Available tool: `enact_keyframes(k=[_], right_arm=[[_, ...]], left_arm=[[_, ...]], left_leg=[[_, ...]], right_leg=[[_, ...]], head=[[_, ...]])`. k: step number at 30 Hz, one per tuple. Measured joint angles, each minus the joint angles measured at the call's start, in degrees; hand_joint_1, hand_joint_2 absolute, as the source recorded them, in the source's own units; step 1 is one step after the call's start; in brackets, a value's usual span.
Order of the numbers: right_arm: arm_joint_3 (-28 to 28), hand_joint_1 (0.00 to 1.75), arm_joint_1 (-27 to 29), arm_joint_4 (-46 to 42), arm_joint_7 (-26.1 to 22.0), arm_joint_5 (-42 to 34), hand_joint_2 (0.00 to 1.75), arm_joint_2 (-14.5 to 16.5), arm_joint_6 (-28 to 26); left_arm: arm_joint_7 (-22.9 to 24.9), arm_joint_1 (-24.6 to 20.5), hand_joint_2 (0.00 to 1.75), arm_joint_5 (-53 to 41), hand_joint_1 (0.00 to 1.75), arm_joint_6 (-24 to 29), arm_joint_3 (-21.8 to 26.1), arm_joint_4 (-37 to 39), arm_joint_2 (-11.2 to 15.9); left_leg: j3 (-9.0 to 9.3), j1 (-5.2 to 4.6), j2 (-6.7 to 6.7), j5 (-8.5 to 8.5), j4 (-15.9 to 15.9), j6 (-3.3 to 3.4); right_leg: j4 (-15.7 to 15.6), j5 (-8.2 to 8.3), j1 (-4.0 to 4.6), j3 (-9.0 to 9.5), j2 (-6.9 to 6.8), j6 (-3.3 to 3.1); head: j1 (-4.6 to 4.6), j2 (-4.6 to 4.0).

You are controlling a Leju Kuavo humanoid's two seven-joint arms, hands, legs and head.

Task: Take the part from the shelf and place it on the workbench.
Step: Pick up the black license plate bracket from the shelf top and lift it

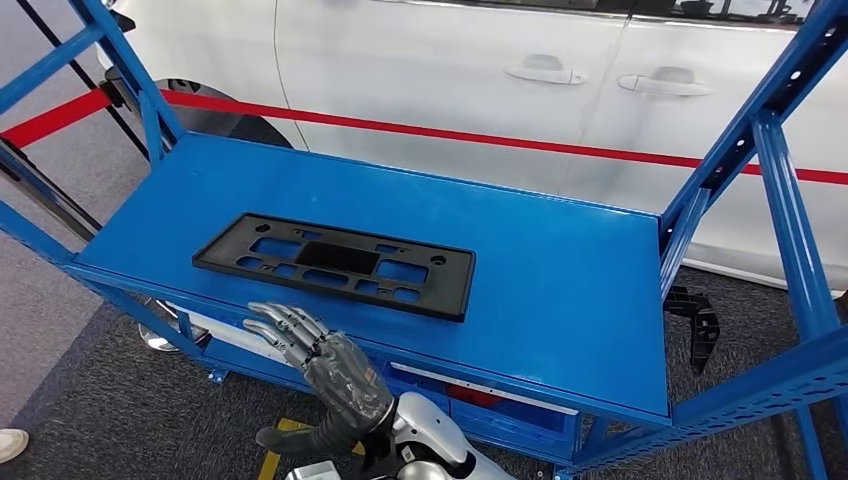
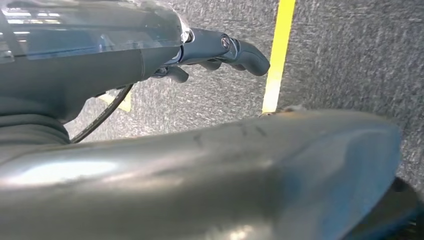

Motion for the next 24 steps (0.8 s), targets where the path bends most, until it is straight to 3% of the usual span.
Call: enact_keyframes(k=[3,5,7,9,10,13,14,15,16,18,19,20,24], right_arm=[[0.39,0.00,-1.93,3.43,0.53,-0.10,1.75,1.89,0.65],[0.53,0.00,-3.28,6.12,0.79,0.14,1.75,3.19,0.38],[0.60,0.00,-4.32,8.58,0.82,0.52,1.75,4.18,0.02],[0.65,0.00,-5.07,10.27,0.81,0.78,1.75,4.84,-0.22],[0.68,0.00,-5.39,10.94,0.82,0.95,1.75,5.09,-0.41],[0.95,0.00,-6.26,13.52,1.46,1.81,1.75,5.72,-1.32],[1.16,0.00,-6.60,14.62,2.04,2.01,1.75,5.93,-1.58],[1.50,0.00,-7.03,15.72,2.76,1.99,1.75,6.15,-1.77],[1.93,0.00,-7.57,16.72,3.45,1.84,1.75,6.42,-1.87],[2.96,0.00,-8.74,18.39,4.44,1.42,1.75,6.93,-1.96],[3.42,0.00,-9.24,19.02,4.79,1.31,1.75,7.14,-2.05],[3.95,0.00,-9.68,19.66,5.30,1.28,1.75,7.31,-2.22],[7.26,0.00,-11.81,22.83,9.70,2.41,1.75,8.00,-3.88]], left_arm=[[0.19,-0.10,0.00,-0.33,0.00,-0.12,-0.27,0.00,-0.01],[0.35,-0.24,0.00,-0.57,0.00,-0.17,-0.52,0.00,-0.08],[0.57,-0.27,0.00,-0.73,0.00,-0.19,-0.69,0.00,-0.15],[0.70,-0.23,0.00,-0.78,0.00,-0.19,-0.82,0.00,-0.24],[0.72,-0.25,0.00,-0.83,0.00,-0.19,-0.88,0.00,-0.28],[0.82,-0.31,0.00,-1.13,0.00,-0.23,-0.98,0.00,-0.33],[0.88,-0.32,0.00,-1.22,0.00,-0.25,-1.01,0.00,-0.33],[0.96,-0.34,0.00,-1.30,0.00,-0.28,-1.05,0.00,-0.34],[1.06,-0.39,0.00,-1.43,0.00,-0.32,-1.13,0.00,-0.38],[1.26,-0.57,0.00,-1.67,0.00,-0.39,-1.33,0.02,-0.55],[1.37,-0.70,0.00,-1.75,0.00,-0.40,-1.42,0.04,-0.64],[1.50,-0.80,0.00,-1.83,0.00,-0.42,-1.47,0.06,-0.73],[2.16,-1.13,0.00,-2.18,0.00,-0.55,-1.73,0.09,-0.81]], left_leg=[[4.76,0.20,0.01,5.67,-10.60,0.09],[6.57,0.01,-0.10,6.79,-14.79,0.66],[6.53,-0.15,-0.25,6.86,-15.15,1.48],[6.52,0.01,-0.25,7.30,-15.56,2.34],[6.51,0.11,-0.21,7.49,-15.77,2.77],[6.31,0.02,-0.13,7.66,-15.85,3.36],[6.28,-0.04,-0.13,7.67,-15.82,3.39],[6.28,-0.10,-0.16,7.66,-15.78,3.39],[6.31,-0.17,-0.20,7.63,-15.73,3.36],[6.37,-0.35,-0.32,7.53,-15.62,3.22],[6.28,-0.49,-0.36,7.48,-15.52,3.03],[6.13,-0.55,-0.38,7.46,-15.43,2.78],[5.66,-0.43,-0.31,6.92,-14.86,1.49]], right_leg=[[0.36,-0.20,0.08,0.06,0.22,0.32],[0.51,-0.19,0.26,-0.13,0.26,0.84],[0.43,0.01,0.31,-0.28,0.18,1.45],[1.40,-0.83,0.20,-0.71,0.13,2.02],[3.16,-2.08,0.18,-1.51,0.13,2.26],[13.51,-7.19,0.06,-6.34,0.12,2.63],[15.85,-7.69,0.05,-7.45,0.11,2.65],[16.08,-7.05,0.05,-7.57,0.11,2.58],[14.11,-5.43,0.07,-6.61,0.11,2.39],[6.49,-1.59,0.32,-2.89,0.10,1.60],[3.22,-0.48,0.47,-1.40,0.09,1.24],[1.27,-0.01,0.67,-0.60,0.12,0.95],[-0.12,0.27,0.48,-0.34,0.32,0.31]], head=[[0.00,0.00],[0.04,0.01],[0.10,0.01],[0.13,0.01],[0.14,0.00],[0.16,-0.01],[0.17,-0.01],[0.17,0.00],[0.17,0.00],[0.15,0.01],[0.15,0.01],[0.14,0.01],[0.10,0.01]])
